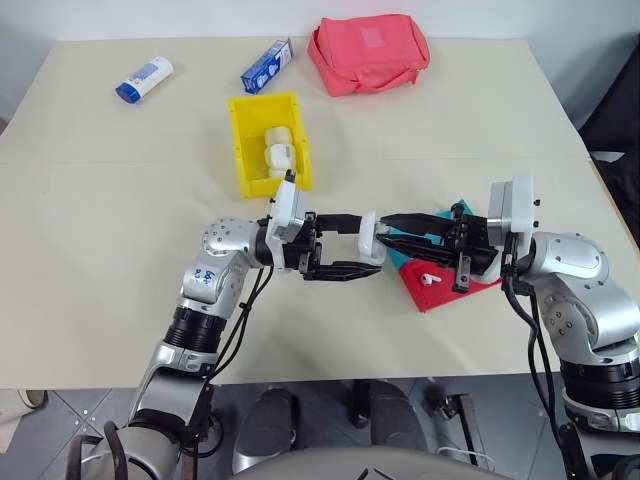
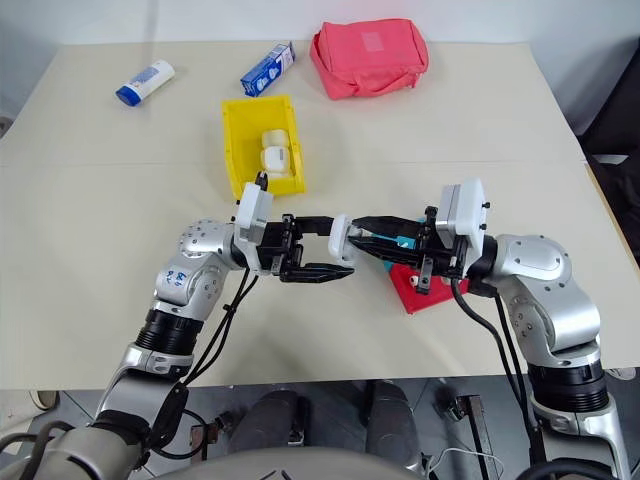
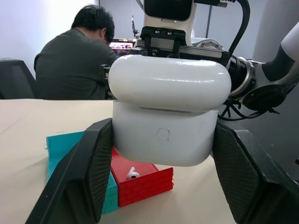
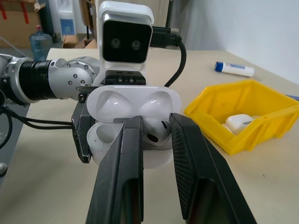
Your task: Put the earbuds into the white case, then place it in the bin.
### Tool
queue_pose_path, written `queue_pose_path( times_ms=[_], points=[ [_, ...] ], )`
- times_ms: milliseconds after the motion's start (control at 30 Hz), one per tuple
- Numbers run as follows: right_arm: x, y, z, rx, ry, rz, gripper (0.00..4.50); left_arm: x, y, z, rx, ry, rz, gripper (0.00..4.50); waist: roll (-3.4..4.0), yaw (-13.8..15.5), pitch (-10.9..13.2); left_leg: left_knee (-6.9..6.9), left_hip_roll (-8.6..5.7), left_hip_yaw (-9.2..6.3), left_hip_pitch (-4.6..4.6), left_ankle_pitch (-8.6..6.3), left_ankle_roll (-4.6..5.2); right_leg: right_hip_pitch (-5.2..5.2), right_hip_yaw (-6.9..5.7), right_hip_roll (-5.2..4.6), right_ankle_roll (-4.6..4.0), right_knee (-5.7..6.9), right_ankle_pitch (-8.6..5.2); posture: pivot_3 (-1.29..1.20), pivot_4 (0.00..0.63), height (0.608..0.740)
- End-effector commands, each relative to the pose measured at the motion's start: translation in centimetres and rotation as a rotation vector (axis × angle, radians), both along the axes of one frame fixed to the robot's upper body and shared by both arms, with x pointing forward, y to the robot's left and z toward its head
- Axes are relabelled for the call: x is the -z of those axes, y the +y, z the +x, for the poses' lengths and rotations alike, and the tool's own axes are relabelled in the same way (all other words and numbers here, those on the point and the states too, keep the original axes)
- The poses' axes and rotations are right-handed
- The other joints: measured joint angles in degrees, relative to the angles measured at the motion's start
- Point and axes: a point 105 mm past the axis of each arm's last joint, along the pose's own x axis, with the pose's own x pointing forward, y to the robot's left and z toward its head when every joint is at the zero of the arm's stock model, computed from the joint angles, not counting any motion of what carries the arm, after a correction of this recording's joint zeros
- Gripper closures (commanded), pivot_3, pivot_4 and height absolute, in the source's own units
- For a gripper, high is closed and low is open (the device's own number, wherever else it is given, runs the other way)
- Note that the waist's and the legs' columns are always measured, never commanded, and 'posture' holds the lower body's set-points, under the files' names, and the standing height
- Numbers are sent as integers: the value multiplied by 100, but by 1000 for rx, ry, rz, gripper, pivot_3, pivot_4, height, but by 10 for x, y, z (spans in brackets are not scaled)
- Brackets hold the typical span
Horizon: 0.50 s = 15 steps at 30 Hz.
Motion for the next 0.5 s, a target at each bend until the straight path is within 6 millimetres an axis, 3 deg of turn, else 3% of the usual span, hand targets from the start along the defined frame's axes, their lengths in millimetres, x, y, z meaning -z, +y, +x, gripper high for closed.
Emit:
queue_pose_path(
  times_ms=[33, 167, 500],
  points=[
    [4, 6, -6, -44, 38, -47, 3287, -25, 1, 0, -18, -98, -91, 1703, 0, -2, 0, 0, 0, -1, 0, 0, 0, 0, -1, 0, 0, 0, 0, 0, 150, 740],
    [-13, 8, -8, -36, -22, -41, 2121, -24, 1, 2, -21, -93, -90, 1703, 0, -2, 0, 0, 2, -1, 0, -1, -2, -1, -1, -1, 0, -1, 0, 0, 150, 740],
    [-38, 3, -17, -7, -77, -74, 2121, -22, -1, 4, -20, -88, -91, 1703, 1, 5, 1, 0, 1, -3, -2, -2, -3, -1, -2, -2, 0, -4, 0, 0, 150, 740]
  ],
)
